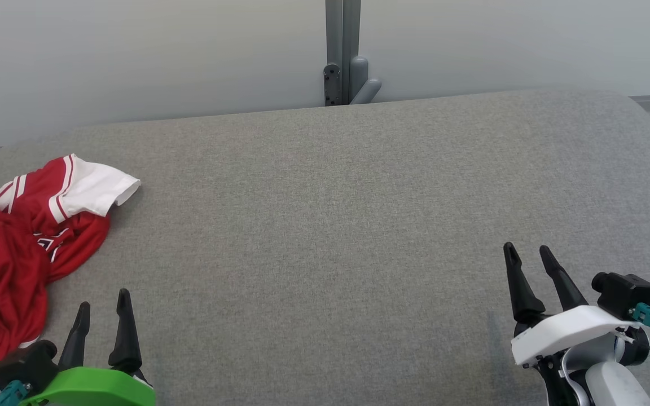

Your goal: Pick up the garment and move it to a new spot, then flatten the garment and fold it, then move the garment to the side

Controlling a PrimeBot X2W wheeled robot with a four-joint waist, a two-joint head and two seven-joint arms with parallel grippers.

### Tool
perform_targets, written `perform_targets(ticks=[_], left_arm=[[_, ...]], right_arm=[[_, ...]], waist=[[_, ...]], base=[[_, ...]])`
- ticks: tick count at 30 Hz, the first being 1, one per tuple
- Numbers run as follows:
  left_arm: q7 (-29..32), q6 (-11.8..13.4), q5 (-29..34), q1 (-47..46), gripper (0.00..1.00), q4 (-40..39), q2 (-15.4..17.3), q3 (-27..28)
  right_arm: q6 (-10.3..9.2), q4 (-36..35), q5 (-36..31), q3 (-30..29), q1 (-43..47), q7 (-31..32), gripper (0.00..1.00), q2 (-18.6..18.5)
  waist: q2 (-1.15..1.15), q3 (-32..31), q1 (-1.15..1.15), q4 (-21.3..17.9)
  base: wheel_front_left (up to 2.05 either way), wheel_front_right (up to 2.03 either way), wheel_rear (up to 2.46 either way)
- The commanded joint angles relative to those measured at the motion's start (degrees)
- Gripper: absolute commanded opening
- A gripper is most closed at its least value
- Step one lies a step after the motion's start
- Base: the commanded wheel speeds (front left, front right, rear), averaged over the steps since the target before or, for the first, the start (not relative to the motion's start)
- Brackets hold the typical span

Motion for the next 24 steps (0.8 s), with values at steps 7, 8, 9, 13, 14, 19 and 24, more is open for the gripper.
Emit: perform_targets(ticks=[7,8,9,13,14,19,24], left_arm=[[-1.4,-1.4,6.1,1.2,1.0,-1.1,0.9,-0.1],[-1.6,-1.6,6.7,1.3,1.0,-1.1,0.9,-0.1],[-1.7,-1.8,7.4,1.4,1.0,-1.1,0.9,-0.1],[-2.1,-2.2,9.0,1.8,1.0,-1.1,1.0,0.1],[-2.2,-2.3,9.6,1.9,1.0,-1.0,1.0,0.2],[-2.9,-3.4,12.4,2.3,1.0,-0.8,1.4,-0.2],[-3.5,-4.5,15.0,2.8,1.0,-0.9,1.8,-0.6]], right_arm=[[0.03,-0.5,-4.7,0.1,-0.5,-1.6,1.0,0.2],[0.03,-0.4,-5.3,0.0,-0.4,-1.7,1.0,0.3],[0.03,-0.4,-5.8,0.0,-0.3,-1.9,1.0,0.3],[0.03,-0.4,-7.3,-0.2,0.0,-2.3,1.0,0.5],[0.03,-0.4,-7.7,-0.4,0.1,-2.5,1.0,0.6],[0.03,-0.7,-10.3,-0.8,0.7,-3.1,1.0,0.8],[0.02,-0.7,-12.9,-0.7,1.2,-3.8,1.0,0.9]], waist=[[0.17,0.1,0.0,0.0],[0.17,0.2,0.0,0.0],[0.17,0.2,0.0,0.0],[0.18,0.2,0.0,0.0],[0.18,0.2,0.0,-0.1],[0.19,0.2,0.0,-0.2],[0.2,0.2,0.0,-0.3]], base=[[0.0,0.0,0.0],[0.0,0.0,0.0],[0.0,0.0,0.0],[0.0,0.0,0.0],[0.0,0.0,0.0],[0.0,0.0,0.0],[0.0,0.0,0.0]])
